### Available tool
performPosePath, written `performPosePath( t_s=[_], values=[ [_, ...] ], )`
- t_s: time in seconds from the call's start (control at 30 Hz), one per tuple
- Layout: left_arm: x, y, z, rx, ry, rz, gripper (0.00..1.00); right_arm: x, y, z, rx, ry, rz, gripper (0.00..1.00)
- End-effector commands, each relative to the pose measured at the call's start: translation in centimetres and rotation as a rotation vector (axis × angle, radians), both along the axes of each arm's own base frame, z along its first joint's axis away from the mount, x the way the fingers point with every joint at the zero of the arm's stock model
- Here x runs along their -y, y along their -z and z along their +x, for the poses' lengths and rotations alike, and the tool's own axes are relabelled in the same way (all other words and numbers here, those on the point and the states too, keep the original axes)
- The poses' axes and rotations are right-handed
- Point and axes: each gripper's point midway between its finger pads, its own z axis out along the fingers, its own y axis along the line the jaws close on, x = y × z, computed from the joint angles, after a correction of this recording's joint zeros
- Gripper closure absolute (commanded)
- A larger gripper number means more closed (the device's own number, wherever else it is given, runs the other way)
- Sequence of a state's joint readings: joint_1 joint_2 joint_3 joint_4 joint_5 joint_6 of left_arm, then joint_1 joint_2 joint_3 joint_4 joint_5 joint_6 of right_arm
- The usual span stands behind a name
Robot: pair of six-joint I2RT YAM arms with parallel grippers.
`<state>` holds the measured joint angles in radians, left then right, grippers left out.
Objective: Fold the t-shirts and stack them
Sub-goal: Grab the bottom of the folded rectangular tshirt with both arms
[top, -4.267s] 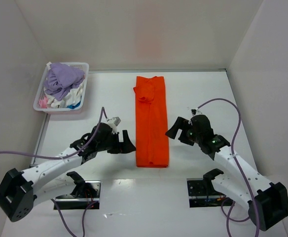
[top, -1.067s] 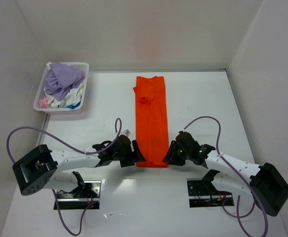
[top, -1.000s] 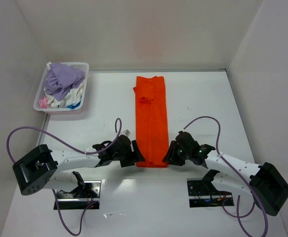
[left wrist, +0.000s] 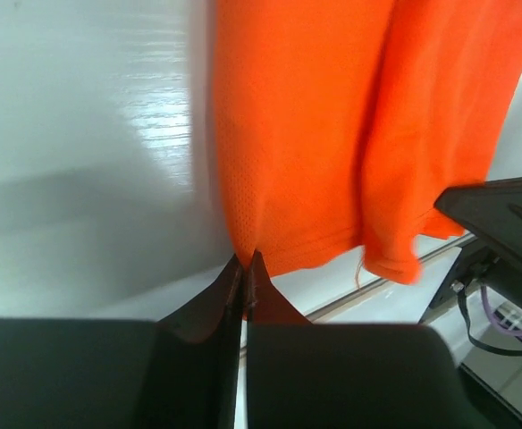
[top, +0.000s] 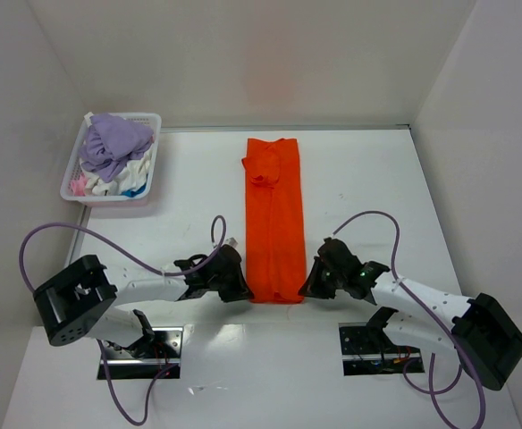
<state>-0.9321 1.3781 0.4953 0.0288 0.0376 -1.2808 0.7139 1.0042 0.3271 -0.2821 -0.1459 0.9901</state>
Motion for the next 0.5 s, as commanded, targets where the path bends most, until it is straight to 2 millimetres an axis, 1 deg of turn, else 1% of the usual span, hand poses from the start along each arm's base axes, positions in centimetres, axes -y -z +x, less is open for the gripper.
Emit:
performPosePath(
  t_s=[0.0, 0.03, 0.1, 0.13, 0.17, 0.2, 0.23, 0.27, 0.3, 0.33, 0.37, 0.4, 0.43, 0.47],
  values=[
    [0.4, -2.3, 1.1, 0.064, 0.024, 0.02, 1.0, -1.3, -3.3, 2.1, 0.087, -0.001, 0.023, 1.0],
    [0.6, -3.0, 1.5, 0.084, 0.026, 0.018, 1.0, -1.7, -4.6, 3.0, 0.117, 0.009, 0.033, 1.0],
    [1.1, -4.7, 2.3, 0.126, 0.04, 0.016, 1.0, -1.7, -5.3, 3.9, 0.142, 0.02, 0.01, 1.0],
    [1.2, -5.4, 2.6, 0.148, 0.039, 0.013, 1.0, -2.1, -6.3, 4.4, 0.167, 0.0, 0.009, 1.0],
    [1.2, -6.2, 3.3, 0.168, 0.03, 0.001, 1.0, -2.2, -6.3, 5.0, 0.158, 0.01, 0.0, 1.0],
    [0.7, -6.2, 3.9, 0.17, 0.028, 0.001, 1.0, -2.3, -6.5, 5.4, 0.173, 0.006, -0.009, 1.0],
    [0.6, -6.9, 4.4, 0.183, 0.021, -0.005, 1.0, -2.8, -7.4, 6.0, 0.181, 0.006, -0.002, 1.0],
    [0.6, -7.6, 4.8, 0.197, 0.02, -0.019, 1.0, -2.8, -7.2, 6.3, 0.182, 0.002, -0.02, 1.0],
    [0.2, -7.4, 5.1, 0.197, 0.015, -0.007, 1.0, -2.7, -7.4, 7.0, 0.196, 0.008, -0.032, 1.0],
    [-0.3, -8.0, 5.9, 0.21, 0.008, -0.008, 1.0, -3.0, -8.2, 7.7, 0.214, 0.015, -0.026, 1.0],
    [-0.7, -8.0, 6.3, 0.216, -0.001, -0.002, 1.0, -2.4, -8.3, 8.2, 0.221, 0.024, -0.039, 1.0],
    [-0.7, -8.8, 6.8, 0.229, -0.003, -0.019, 1.0, -2.2, -8.3, 8.8, 0.226, 0.034, -0.053, 1.0],
    [-1.4, -8.8, 7.5, 0.233, -0.01, -0.016, 1.0, -2.1, -8.7, 9.4, 0.237, 0.041, -0.053, 1.0],
    [-1.7, -9.1, 8.2, 0.246, -0.021, -0.015, 1.0, -1.7, -8.7, 9.7, 0.241, 0.047, -0.059, 1.0]
  ],
)
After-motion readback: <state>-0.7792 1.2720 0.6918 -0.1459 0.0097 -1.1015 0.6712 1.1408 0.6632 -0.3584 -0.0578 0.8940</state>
